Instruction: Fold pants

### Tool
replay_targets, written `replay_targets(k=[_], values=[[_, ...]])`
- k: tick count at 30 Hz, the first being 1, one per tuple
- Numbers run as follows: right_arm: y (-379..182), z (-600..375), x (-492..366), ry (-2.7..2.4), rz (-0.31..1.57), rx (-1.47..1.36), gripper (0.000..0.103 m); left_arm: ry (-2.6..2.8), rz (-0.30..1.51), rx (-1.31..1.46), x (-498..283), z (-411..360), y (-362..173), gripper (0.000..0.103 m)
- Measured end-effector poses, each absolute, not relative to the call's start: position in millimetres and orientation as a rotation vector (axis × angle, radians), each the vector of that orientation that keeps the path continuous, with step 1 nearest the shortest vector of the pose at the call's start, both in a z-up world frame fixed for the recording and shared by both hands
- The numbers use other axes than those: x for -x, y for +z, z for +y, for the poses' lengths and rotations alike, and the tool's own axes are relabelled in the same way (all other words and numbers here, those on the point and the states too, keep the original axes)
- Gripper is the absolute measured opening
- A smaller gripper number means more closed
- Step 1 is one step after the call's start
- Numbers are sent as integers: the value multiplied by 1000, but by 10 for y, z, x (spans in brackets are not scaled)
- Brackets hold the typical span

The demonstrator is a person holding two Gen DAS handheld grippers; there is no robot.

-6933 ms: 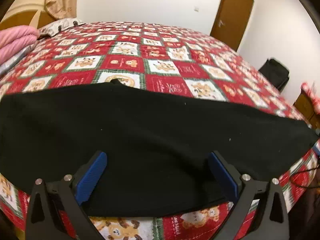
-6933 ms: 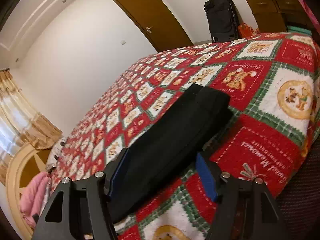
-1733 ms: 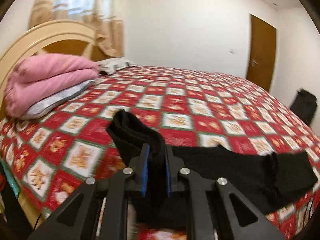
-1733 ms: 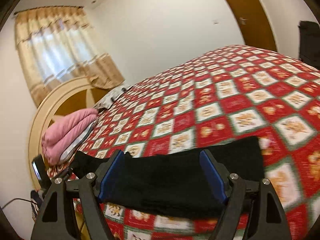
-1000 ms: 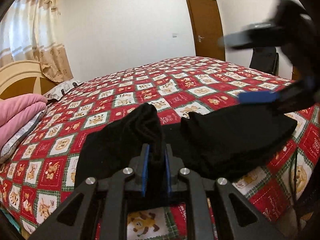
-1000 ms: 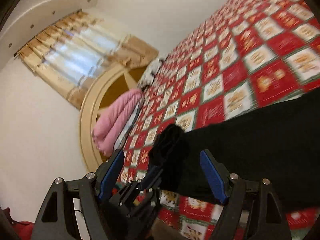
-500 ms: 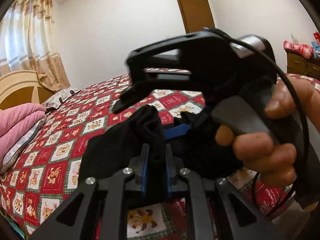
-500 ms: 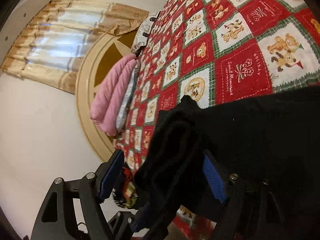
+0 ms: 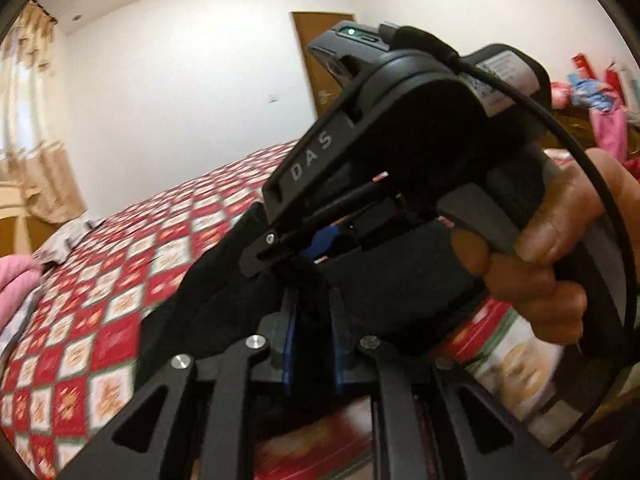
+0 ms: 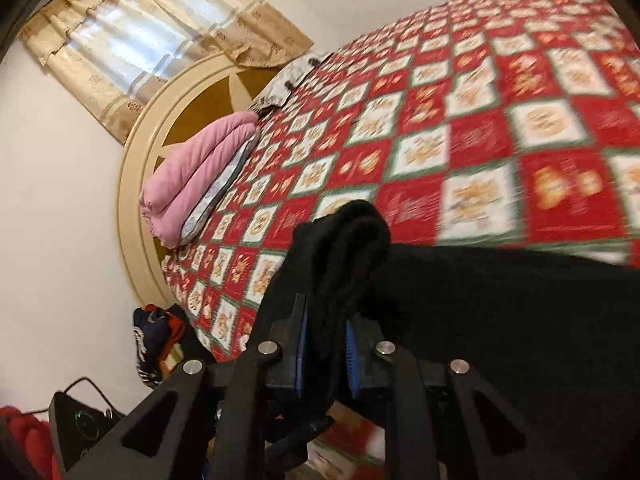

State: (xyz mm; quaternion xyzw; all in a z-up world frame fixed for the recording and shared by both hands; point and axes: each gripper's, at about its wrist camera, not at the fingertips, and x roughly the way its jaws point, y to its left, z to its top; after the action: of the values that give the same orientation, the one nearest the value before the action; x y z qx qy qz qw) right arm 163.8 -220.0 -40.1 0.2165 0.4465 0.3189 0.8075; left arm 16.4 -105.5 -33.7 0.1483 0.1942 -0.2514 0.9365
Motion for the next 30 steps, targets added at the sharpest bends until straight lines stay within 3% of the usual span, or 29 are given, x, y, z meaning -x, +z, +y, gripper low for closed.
replay_targets(k=[8,21,27,29,30], values=[[-265,-3014,-1489,542,944,-391,17,-688,409,-285,-205,-1839,-270,15],[-661,-3838,-1516,406,1023,-404,17,-815,583,-264,-448,-2501,-460,16],[-913,-3894,-1471,410,1006,-430,21,-863,622,-275,-411,-2516,-583,32],[-913,-3980,-1463,427,997,-510,23,-906,622,-241,-394,-2377,-468,47],[-901,-4038,-1452,433,996,-557,26,-909,618,-219,-385,-2285,-399,63]])
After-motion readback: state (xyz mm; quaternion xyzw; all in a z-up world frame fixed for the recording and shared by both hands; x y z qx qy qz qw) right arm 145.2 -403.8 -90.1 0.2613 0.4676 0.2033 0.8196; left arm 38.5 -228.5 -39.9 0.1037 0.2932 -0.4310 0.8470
